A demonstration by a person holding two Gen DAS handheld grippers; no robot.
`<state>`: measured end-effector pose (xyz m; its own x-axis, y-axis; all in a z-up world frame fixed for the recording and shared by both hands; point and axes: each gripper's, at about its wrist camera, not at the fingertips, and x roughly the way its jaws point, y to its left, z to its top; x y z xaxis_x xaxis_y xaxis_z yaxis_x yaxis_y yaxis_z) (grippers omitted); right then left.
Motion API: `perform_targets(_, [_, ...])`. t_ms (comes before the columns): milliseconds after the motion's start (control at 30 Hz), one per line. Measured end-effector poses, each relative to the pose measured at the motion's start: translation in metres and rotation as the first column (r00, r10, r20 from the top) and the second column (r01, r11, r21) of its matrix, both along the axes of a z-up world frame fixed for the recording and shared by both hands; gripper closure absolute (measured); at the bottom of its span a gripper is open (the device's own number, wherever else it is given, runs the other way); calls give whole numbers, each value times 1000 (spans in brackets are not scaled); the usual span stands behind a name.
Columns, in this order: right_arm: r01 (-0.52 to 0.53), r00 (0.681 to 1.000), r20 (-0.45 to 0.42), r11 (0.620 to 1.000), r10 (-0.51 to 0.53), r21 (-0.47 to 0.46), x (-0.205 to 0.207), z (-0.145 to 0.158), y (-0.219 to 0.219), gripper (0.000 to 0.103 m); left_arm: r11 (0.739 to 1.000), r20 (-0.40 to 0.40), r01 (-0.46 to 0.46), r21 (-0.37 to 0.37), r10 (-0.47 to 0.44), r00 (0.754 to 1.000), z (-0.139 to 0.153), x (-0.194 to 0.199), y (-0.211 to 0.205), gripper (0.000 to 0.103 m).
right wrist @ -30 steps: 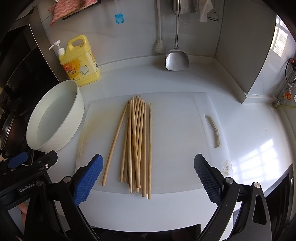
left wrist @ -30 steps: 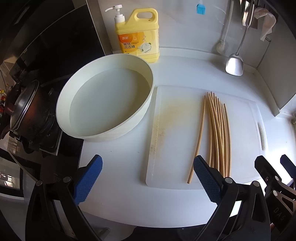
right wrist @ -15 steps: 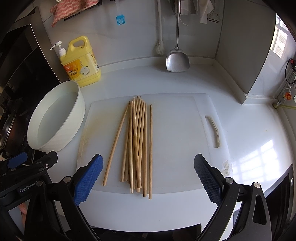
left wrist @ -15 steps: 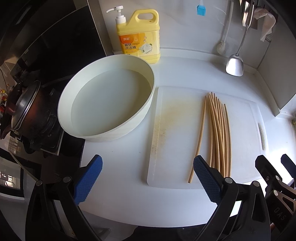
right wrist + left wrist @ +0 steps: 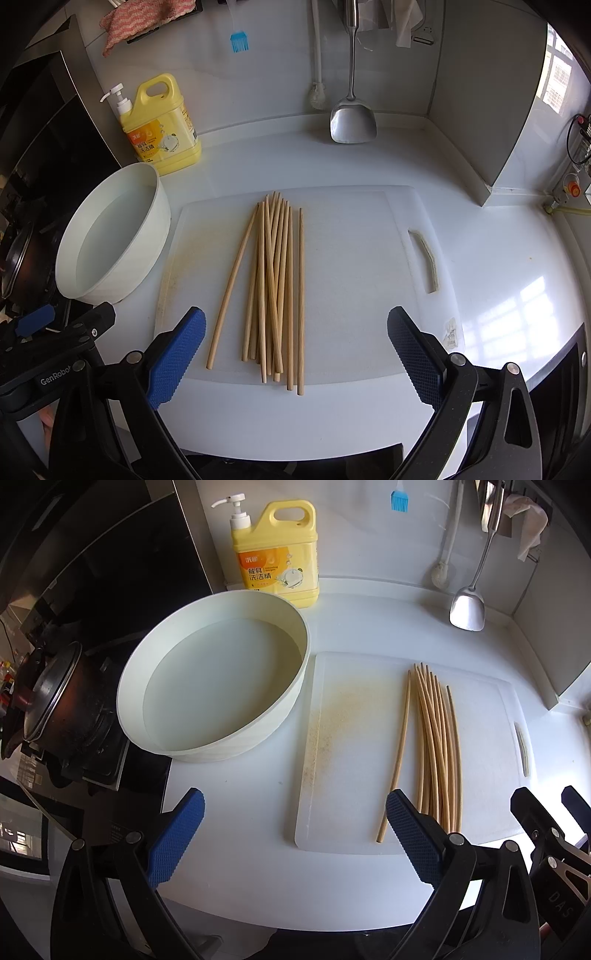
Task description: Organize utensils
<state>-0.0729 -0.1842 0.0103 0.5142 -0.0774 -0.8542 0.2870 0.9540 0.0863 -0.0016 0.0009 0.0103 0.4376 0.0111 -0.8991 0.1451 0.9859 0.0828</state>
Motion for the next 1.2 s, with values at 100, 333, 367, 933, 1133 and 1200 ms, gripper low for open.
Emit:
perform_targets(100, [0,1000,2,1000,0,2,0,0,0,9,1000,2,1,2,-1,1000,0,0,0,6])
perform_targets(333, [-2,1000,5,1000,2,1,-3,-1,3,9,1000,6,-2,2,2,1000,1,-2,1,6])
perform_targets(367, [-2,1000,6,1000,2,1,-3,-1,3,9,1000,6,-3,1,3,1000,2,-2,2,6])
perform_targets(933, [1,1000,9,1000,-1,3,-2,-3,6,9,1000,5,4,-1,-4,1000,0,-2,5,6])
perform_targets(1133, [3,1000,23,1000,-3,6,1,-7,11,9,999,-1,39,-2,-39,999,-6,3,6,6])
perform_targets(1200, [-2,999,32,1000,2,9,1,-10,12,9,998,0,60,-4,-60,998,-10,5,5,6])
